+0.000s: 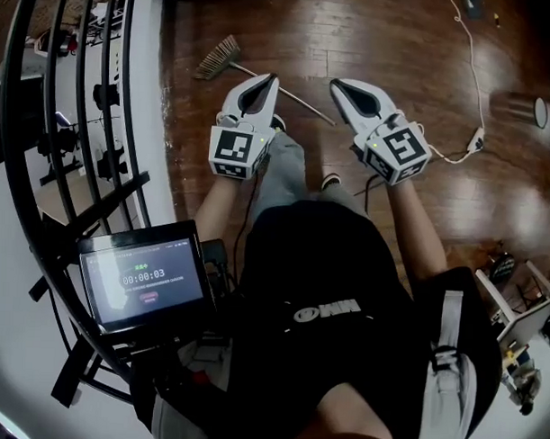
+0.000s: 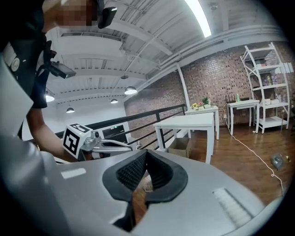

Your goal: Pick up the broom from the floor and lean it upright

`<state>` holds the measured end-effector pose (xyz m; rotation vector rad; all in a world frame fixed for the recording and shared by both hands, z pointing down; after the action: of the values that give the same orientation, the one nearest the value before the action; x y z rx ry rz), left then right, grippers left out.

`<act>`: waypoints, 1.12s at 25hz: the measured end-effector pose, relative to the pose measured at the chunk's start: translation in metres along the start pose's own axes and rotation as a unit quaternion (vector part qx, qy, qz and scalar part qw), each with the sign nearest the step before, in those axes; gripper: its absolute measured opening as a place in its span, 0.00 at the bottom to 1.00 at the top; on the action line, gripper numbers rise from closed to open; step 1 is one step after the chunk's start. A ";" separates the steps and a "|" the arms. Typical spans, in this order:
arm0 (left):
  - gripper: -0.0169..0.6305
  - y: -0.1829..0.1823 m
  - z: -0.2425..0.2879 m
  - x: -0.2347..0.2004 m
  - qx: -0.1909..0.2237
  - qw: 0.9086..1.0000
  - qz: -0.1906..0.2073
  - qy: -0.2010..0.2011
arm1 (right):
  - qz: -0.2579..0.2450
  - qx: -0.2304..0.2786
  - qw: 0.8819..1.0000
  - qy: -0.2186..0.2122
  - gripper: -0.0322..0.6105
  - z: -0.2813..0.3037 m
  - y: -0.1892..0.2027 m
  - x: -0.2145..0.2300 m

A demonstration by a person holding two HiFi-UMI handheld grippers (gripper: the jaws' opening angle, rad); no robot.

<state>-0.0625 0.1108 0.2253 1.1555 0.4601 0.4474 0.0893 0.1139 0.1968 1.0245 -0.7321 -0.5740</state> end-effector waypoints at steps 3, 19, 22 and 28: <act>0.05 0.034 -0.011 -0.021 -0.026 0.998 0.048 0.031 | -0.009 -0.008 1.000 0.007 0.06 0.009 0.012 -0.023; 0.15 0.323 0.161 -0.069 -0.313 0.899 0.230 0.202 | 0.080 -0.080 0.993 0.031 0.06 0.094 0.180 0.088; 0.35 0.417 0.189 -0.068 -0.353 0.870 0.256 0.231 | 0.121 -0.083 0.988 0.038 0.06 0.108 0.255 0.109; 0.56 0.616 0.239 -0.034 -0.410 0.778 0.366 0.304 | 0.164 -0.107 0.980 0.042 0.06 0.121 0.413 0.138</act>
<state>-0.0175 0.1182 0.8850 0.2437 0.2781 1.5661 0.1199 0.1178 0.6480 0.7042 -0.7294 -0.3133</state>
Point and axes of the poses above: the fingertips, and each gripper's own axes: z forward along the fingers, x to its right, y out of its underside, the point moved 4 cm from there along -z, backward along the fingers
